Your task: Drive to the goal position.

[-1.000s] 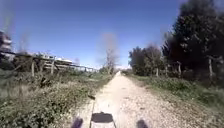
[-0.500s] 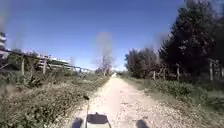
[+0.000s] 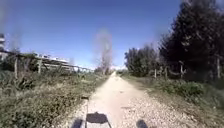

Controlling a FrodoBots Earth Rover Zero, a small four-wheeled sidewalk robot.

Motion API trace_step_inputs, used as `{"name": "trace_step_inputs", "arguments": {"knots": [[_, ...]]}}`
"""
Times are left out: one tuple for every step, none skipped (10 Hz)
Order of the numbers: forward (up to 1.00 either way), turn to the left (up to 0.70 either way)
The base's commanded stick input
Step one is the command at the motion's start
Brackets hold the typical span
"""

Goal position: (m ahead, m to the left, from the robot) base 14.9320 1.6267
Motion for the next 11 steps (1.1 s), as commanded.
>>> {"name": "trace_step_inputs", "arguments": {"knots": [[0.50,0.00],[0.50,0.00],[0.50,0.00],[0.50,0.00],[0.50,-0.05],[0.50,-0.47],[0.50,-0.22],[0.50,0.00],[0.50,0.00],[0.50,0.00],[0.50,0.00]]}}
